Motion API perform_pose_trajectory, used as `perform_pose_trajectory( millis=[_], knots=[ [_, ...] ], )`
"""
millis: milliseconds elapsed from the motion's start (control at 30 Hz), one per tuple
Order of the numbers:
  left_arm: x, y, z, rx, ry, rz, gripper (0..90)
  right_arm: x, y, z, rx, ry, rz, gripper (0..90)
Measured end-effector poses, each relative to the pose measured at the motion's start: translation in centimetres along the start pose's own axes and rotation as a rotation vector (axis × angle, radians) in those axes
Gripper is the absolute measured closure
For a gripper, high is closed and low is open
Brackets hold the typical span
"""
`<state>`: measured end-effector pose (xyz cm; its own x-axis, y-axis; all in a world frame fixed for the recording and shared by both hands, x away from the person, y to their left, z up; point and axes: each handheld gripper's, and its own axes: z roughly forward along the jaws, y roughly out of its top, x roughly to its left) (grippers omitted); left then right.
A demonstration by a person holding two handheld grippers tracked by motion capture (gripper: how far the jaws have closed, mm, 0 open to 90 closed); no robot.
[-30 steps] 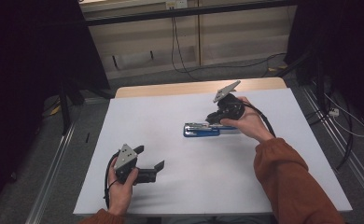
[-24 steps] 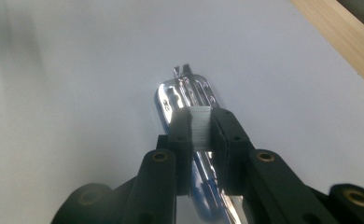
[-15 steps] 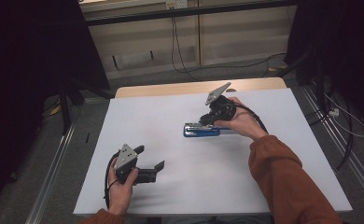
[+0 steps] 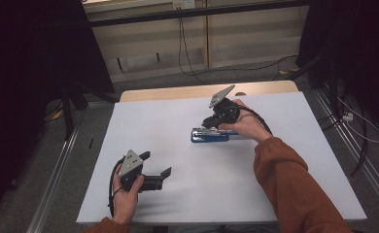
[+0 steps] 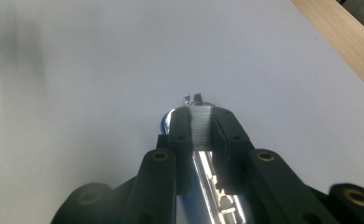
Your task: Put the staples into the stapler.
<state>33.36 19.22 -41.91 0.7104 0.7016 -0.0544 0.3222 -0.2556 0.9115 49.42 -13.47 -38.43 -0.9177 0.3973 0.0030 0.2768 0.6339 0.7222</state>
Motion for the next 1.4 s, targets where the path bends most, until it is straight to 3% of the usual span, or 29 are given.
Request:
perform_pose_trajectory(
  millis=[700,1033,1167,1400],
  knots=[
    [0.0,-0.1,0.1,0.008,0.000,-0.009,3.3,-1.2,0.4,1.5,0.042,0.002,-0.079,79.2],
    [0.1,0.0,0.0,0.010,0.000,-0.005,3.3,-1.7,0.4,2.2,0.052,0.044,-0.122,79.2],
    [0.1,0.0,0.0,0.010,0.001,-0.001,3.3,-2.0,0.7,2.6,0.080,0.054,-0.132,79.2],
    [0.0,0.0,0.0,0.005,-0.001,-0.001,3.3,-1.8,1.4,3.4,0.091,0.079,-0.171,79.3]
  ],
)
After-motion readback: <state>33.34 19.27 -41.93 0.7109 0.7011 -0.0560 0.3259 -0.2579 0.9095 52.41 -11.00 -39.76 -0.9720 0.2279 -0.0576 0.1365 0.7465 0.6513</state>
